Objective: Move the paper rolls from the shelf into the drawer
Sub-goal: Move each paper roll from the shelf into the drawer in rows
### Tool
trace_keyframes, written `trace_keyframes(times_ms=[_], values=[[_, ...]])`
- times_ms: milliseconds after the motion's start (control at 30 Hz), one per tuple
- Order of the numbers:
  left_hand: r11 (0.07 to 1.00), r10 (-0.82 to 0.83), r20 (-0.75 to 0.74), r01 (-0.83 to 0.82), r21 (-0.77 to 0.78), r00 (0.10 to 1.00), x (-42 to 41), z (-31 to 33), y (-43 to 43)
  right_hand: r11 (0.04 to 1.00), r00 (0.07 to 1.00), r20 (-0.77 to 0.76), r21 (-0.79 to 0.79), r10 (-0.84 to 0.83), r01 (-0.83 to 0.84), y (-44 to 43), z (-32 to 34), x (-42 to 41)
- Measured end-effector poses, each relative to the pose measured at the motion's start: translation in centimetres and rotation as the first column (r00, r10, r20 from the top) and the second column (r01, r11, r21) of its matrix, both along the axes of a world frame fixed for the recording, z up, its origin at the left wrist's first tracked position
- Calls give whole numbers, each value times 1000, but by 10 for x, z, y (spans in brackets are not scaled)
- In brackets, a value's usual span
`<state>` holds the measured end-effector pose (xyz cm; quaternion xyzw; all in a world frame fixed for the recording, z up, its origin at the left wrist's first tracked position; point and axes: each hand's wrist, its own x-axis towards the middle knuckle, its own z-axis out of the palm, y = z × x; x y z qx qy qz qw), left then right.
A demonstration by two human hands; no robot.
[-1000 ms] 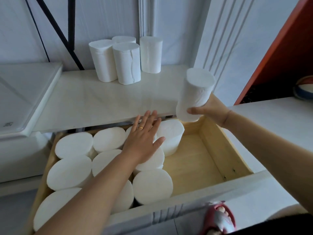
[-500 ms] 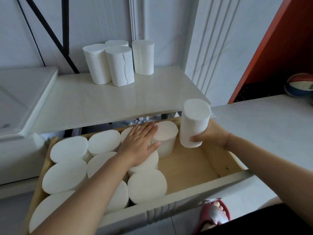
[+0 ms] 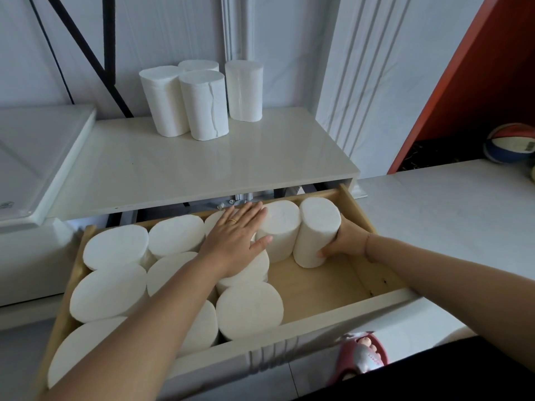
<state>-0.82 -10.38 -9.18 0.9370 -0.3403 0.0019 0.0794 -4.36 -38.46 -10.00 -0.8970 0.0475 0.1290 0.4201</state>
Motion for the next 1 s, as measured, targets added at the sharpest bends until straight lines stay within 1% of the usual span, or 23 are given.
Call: trace_keyframes(times_ms=[200,333,400,433,467,600,767,833,900,967,1000], values=[[1000,-1,4,1,0,1000,1,-1,0,1000,999,33,14,1,-1,-2,3,2],[1000,1,2,-1,1,1000,1,-2,-1,978,1000,14,208,19,-22,-5,18,7],[1000,-1,-1,1,1,1000,2,-2,0,955,1000,-12,297,-8,11,-4,23,9],[1000,-2,-2,2,-2,1000,1,-2,0,949,999,-25,314,-28,35,-2,24,10],[1000,-2,-1,2,-5,1000,1,-2,0,954,999,-29,297,-43,50,-1,24,12],[1000,2,-3,-2,-10,1000,1,-1,0,992,999,-23,118,-45,47,1,29,19],[1000,3,-2,-3,-7,1000,0,0,-1,996,993,-115,-92,-23,12,4,34,11],[1000,3,-3,-3,-5,1000,0,0,-1,988,974,-214,-148,-74,43,9,34,3],[1000,1,-2,-1,-6,1000,0,0,-1,987,931,-344,-141,-124,79,17,35,-6],[1000,1,-3,-1,-11,1000,0,0,-1,992,893,-431,-65,-126,109,27,34,-13],[1000,3,-5,-3,-14,1000,0,0,-1,991,884,-450,-22,-125,129,32,33,-16]])
